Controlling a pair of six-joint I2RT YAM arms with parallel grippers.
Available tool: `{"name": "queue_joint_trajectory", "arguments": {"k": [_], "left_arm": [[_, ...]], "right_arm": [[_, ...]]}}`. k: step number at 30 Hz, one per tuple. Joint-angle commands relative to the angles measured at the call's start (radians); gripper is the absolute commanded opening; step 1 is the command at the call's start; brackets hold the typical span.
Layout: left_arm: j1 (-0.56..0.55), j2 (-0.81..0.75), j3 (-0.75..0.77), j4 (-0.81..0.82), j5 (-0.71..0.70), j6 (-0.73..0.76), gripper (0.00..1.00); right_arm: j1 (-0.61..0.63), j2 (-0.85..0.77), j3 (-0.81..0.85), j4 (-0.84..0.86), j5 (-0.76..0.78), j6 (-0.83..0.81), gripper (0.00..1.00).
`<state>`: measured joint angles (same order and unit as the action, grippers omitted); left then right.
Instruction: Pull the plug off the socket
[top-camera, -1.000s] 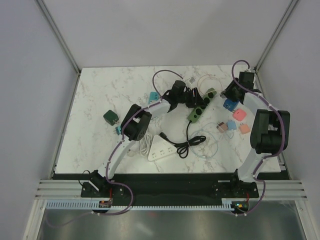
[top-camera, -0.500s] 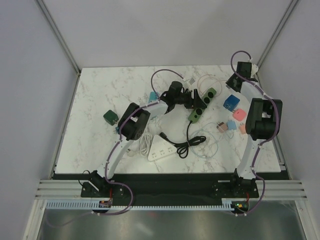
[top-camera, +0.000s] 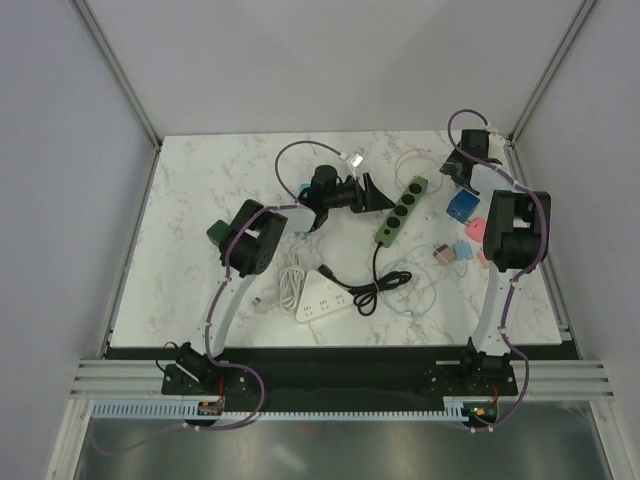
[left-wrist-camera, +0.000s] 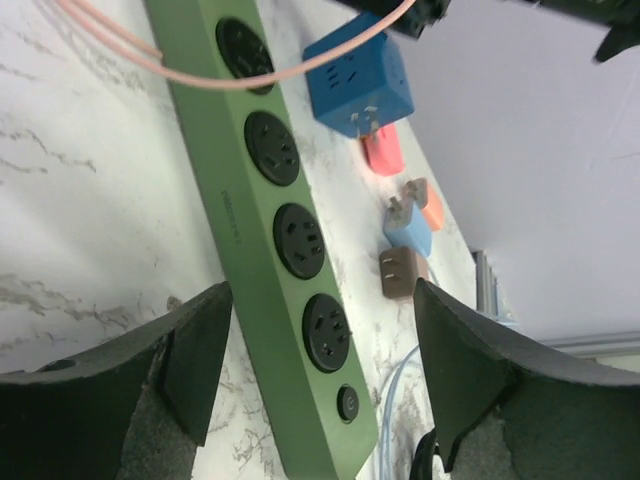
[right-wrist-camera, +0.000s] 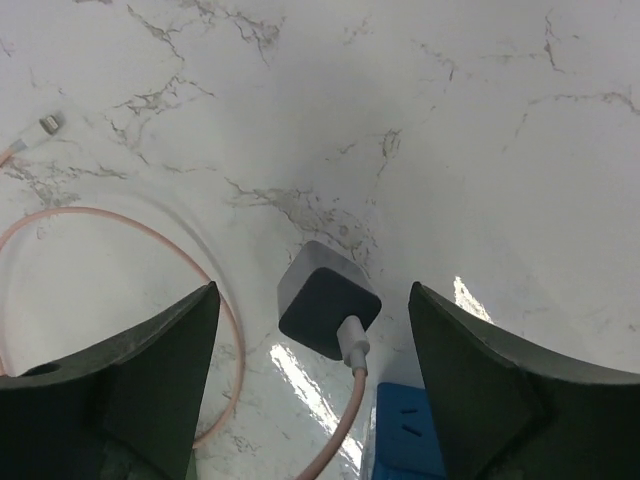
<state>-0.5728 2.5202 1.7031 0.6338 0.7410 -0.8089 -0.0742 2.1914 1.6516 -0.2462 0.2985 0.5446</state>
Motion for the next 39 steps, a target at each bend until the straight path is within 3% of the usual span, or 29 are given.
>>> {"name": "queue_joint_trajectory", "arguments": {"k": [1, 4, 9, 13, 17, 22, 26, 33, 35, 39], "left_arm": [[-0.004, -0.063, -0.002, 0.173, 0.044, -0.094, 0.81], [-0.002, -0.087, -0.026, 0.172, 0.035, -0.09, 0.83], [0.011, -0.248, -0.175, 0.15, 0.025, -0.053, 0.86], [0.013, -0.397, -0.276, -0.038, -0.072, 0.011, 0.86], [0.011, -0.527, -0.423, -0.094, -0.12, -0.001, 0.86], [0.002, -0.751, -0.636, -0.123, -0.173, -0.012, 0.86], [-0.01, -0.909, -0.782, -0.174, -0.204, -0.007, 0.86], [-0.076, -1.176, -1.06, -0.149, -0.236, -0.012, 0.85], [-0.079, -1.247, -1.158, -0.096, -0.218, -0.053, 0.85], [-0.079, -1.35, -1.356, 0.163, -0.152, -0.15, 0.86]], "right_arm": [[0.005, -0.042, 0.025, -0.019, 0.053, -0.046, 0.85], [0.004, -0.085, 0.028, -0.089, 0.096, -0.057, 0.98], [0.005, -0.249, -0.036, -0.176, 0.16, -0.057, 0.98], [0.005, -0.378, -0.094, -0.252, 0.209, -0.057, 0.98], [0.005, -0.484, -0.144, -0.33, 0.238, -0.043, 0.98], [0.03, -0.657, -0.258, -0.352, 0.078, -0.047, 0.98], [0.167, -0.835, -0.488, -0.266, -0.105, -0.049, 0.98], [0.414, -1.194, -0.869, -0.027, -0.235, 0.101, 0.98], [0.479, -1.252, -0.982, 0.03, -0.268, 0.176, 0.98], [0.542, -1.404, -1.167, 0.232, -0.372, 0.29, 0.98]]}}
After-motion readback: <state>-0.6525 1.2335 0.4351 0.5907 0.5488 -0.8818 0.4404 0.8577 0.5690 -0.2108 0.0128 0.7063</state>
